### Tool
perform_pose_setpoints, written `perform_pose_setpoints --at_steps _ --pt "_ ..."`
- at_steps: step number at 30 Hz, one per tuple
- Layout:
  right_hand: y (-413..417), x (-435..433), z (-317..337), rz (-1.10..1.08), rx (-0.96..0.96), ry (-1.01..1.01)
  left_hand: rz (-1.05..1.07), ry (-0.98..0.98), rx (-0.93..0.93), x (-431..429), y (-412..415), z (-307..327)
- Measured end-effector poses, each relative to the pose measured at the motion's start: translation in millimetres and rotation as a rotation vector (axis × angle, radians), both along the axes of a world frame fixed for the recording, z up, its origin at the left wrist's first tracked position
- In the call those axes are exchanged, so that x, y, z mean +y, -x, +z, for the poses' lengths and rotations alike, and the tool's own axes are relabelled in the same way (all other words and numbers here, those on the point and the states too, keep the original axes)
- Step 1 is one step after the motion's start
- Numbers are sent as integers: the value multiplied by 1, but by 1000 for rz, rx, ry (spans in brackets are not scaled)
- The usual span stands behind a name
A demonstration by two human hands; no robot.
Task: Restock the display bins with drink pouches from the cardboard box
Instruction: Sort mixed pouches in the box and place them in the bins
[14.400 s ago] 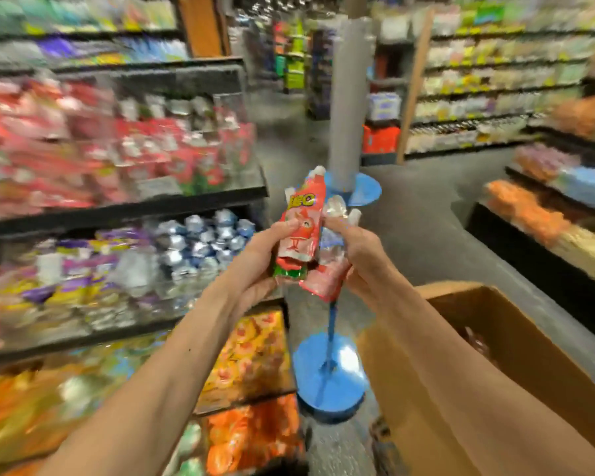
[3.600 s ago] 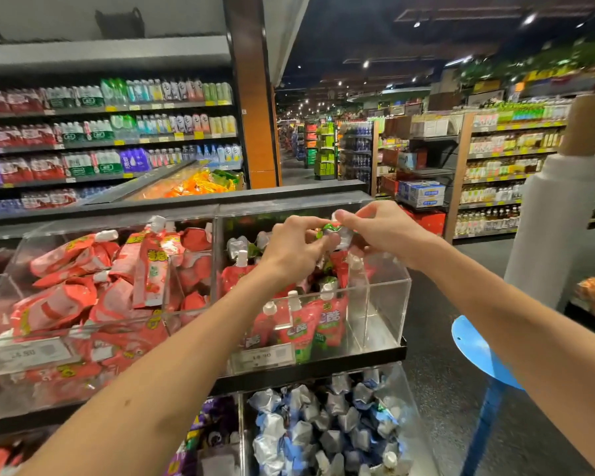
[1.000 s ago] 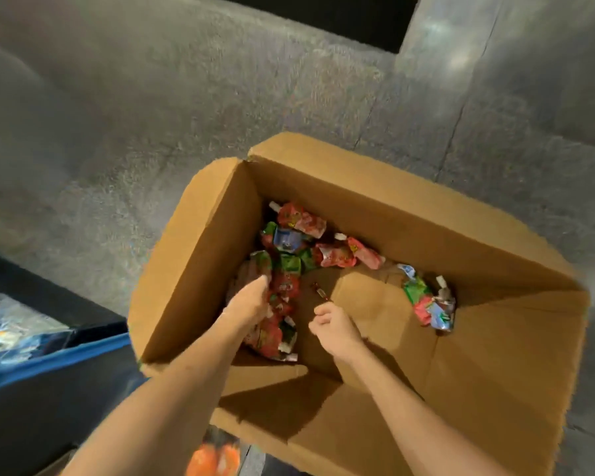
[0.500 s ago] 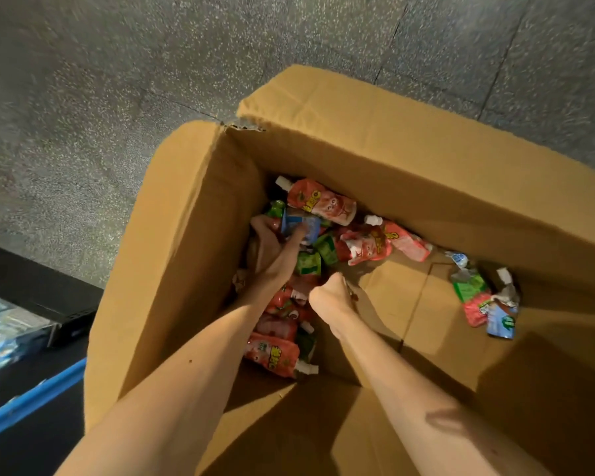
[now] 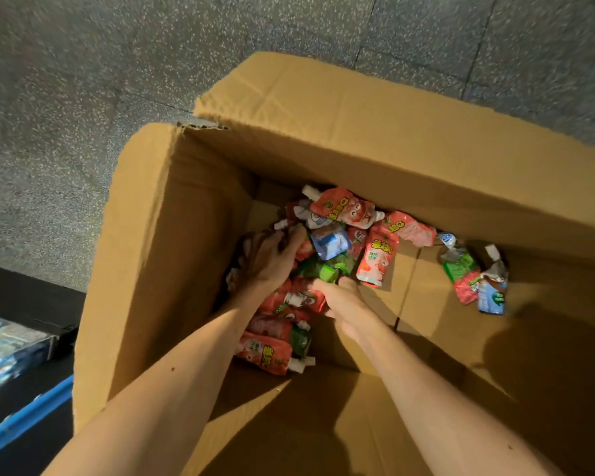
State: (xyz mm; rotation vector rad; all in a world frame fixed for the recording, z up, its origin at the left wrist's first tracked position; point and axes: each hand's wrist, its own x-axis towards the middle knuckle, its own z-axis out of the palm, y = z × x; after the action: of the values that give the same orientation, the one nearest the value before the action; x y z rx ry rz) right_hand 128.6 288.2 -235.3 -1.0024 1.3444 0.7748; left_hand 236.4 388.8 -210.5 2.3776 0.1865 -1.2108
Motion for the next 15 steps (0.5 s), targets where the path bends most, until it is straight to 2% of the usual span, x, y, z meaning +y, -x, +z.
perform_pose_setpoints --at_steps 3,5,7,10,12,15 --pt "6 -2 2 -168 -25 -58 -129 41 -59 3 6 5" --pt "9 1 9 -339 -45 -165 -135 66 -70 5 2 12" --pt "10 3 18 -395 -94 -284 -113 56 -34 6 1 19" --pt "13 4 33 -501 -140 -309 68 242 177 0 10 40" --pt "15 -1 49 -574 -145 -284 142 265 336 -2 17 59" --pt "23 -15 78 -527 -175 -246 156 357 305 8 24 80"
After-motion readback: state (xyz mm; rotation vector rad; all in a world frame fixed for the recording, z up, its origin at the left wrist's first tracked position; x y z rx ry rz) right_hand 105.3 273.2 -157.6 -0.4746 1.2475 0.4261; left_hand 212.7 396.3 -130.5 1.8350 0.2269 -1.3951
